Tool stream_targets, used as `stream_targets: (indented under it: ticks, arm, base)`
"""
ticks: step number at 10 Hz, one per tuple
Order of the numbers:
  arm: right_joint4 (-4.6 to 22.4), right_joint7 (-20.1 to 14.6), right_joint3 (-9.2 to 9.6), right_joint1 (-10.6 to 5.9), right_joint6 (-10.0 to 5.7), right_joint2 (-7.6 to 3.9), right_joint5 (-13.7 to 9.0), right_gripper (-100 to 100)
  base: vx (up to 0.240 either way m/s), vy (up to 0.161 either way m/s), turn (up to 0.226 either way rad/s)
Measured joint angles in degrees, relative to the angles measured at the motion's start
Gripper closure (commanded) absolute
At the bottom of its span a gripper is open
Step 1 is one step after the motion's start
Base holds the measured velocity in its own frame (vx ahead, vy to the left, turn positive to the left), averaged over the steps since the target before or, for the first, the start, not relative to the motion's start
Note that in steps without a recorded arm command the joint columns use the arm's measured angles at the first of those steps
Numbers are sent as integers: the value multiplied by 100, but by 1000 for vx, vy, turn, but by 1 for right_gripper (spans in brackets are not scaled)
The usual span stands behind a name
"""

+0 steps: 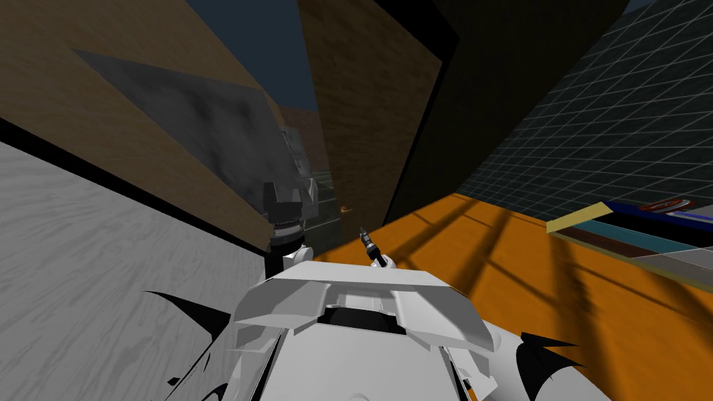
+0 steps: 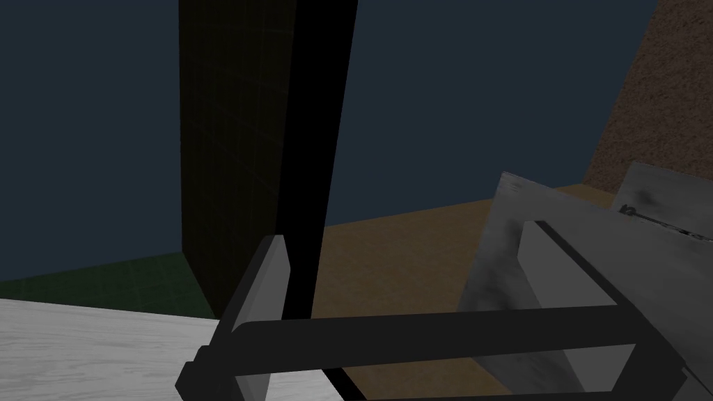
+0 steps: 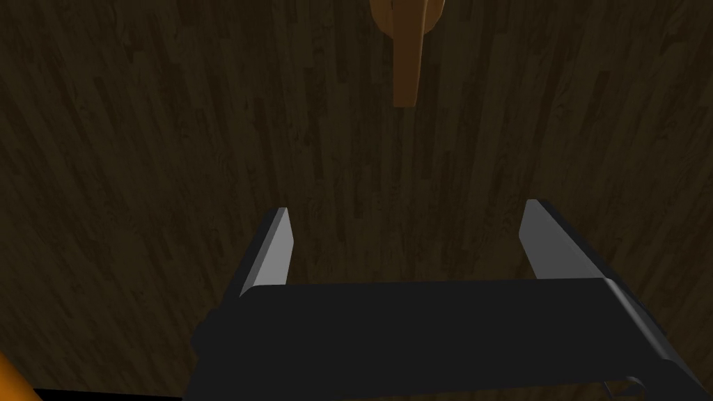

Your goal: Pull the door open

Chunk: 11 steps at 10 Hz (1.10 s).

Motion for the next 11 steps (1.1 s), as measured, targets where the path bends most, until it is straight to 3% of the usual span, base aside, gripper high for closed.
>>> stream_targets:
  ticks: [11]
  arm:
    - [16, 2, -2, -8, -22, 20, -4, -100]
  base:
    - [2, 2, 9]
